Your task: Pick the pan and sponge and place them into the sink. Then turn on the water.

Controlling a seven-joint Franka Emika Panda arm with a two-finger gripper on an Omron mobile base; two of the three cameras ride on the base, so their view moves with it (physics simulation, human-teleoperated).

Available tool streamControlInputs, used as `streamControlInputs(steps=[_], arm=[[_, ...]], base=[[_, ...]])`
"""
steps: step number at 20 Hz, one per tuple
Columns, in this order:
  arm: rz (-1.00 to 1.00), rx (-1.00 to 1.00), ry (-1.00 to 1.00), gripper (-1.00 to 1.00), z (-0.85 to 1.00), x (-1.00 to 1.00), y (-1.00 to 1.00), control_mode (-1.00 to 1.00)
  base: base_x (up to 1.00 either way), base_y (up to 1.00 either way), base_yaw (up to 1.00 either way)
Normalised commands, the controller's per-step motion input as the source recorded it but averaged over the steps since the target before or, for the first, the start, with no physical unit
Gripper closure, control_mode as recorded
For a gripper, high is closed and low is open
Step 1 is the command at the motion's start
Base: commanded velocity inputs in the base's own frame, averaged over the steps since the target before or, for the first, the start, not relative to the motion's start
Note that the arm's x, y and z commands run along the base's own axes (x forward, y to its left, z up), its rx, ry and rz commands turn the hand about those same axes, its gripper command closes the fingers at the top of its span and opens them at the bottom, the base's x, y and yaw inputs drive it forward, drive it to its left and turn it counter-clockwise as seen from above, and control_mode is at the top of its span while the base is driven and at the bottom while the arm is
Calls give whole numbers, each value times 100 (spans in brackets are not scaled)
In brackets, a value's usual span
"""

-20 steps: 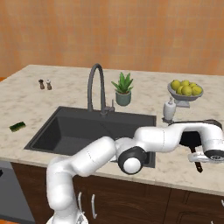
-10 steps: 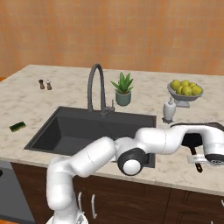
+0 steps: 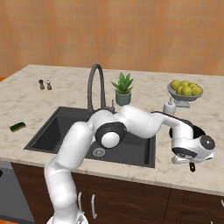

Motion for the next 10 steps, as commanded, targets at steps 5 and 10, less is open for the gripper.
streamControlInputs(steps=[5, 10], arm=[[0, 10, 8, 100, -17, -43, 98, -100], [0, 20, 4, 100, 25, -49, 62, -100]], base=[[0, 0, 0], [0, 0, 0]])
